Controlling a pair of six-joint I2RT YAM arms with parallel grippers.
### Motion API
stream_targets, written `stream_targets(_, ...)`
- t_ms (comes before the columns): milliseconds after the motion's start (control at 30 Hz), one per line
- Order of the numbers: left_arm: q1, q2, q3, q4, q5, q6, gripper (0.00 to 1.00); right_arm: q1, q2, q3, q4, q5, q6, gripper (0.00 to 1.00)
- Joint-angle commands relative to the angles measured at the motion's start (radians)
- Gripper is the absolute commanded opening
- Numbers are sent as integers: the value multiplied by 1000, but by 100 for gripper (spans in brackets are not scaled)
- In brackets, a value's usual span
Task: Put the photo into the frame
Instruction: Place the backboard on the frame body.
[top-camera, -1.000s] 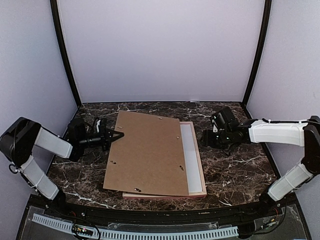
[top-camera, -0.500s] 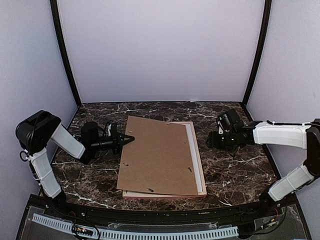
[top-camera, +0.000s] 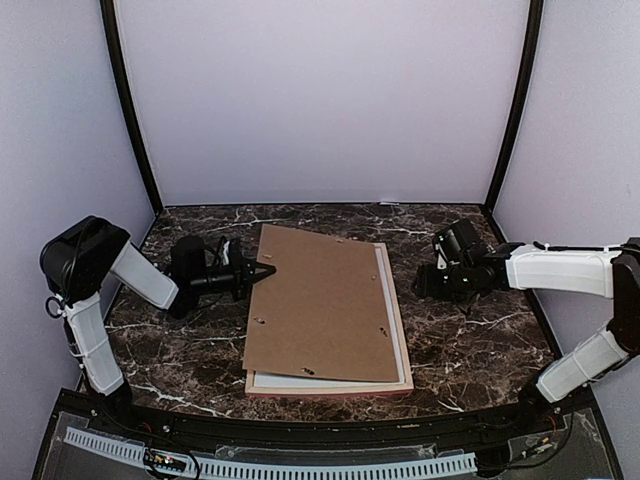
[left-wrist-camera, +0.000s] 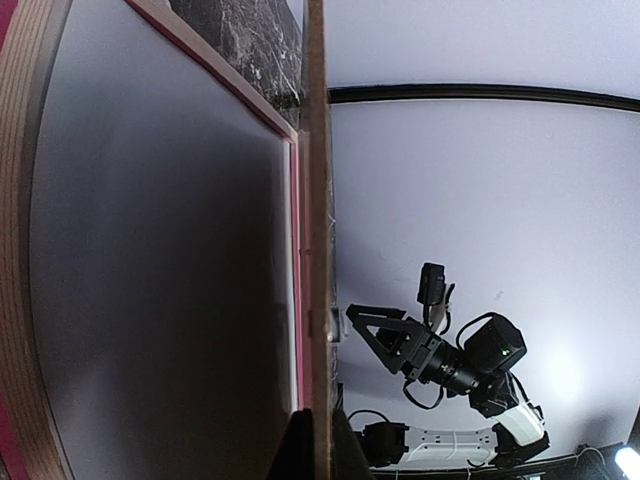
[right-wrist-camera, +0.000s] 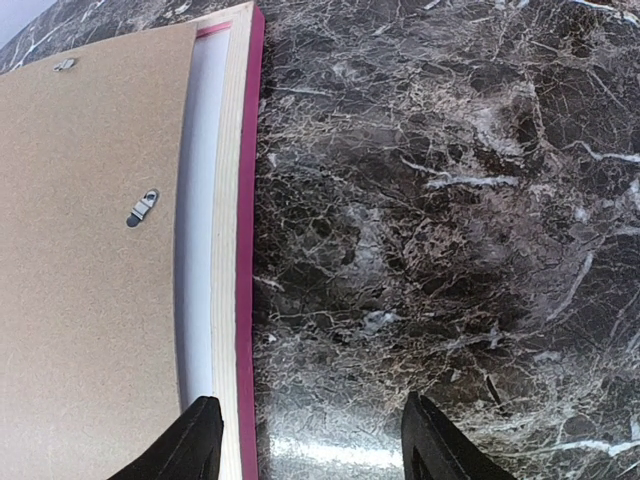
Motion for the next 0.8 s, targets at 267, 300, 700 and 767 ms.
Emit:
stream_targets(267, -10, 22, 56, 35, 19, 8, 0, -4, 9, -24, 37, -7, -10, 62)
stream_targets(300, -10, 25, 59, 35, 19, 7, 0, -5, 11, -25, 38, -8, -9, 62)
stream_targets(700, -25, 58, 81, 35, 18, -2, 0, -5, 18, -27, 41, -8, -11, 62)
stream_targets(767, -30, 62, 83, 34, 18, -4, 0, -5, 21, -29, 45, -11, -12, 62)
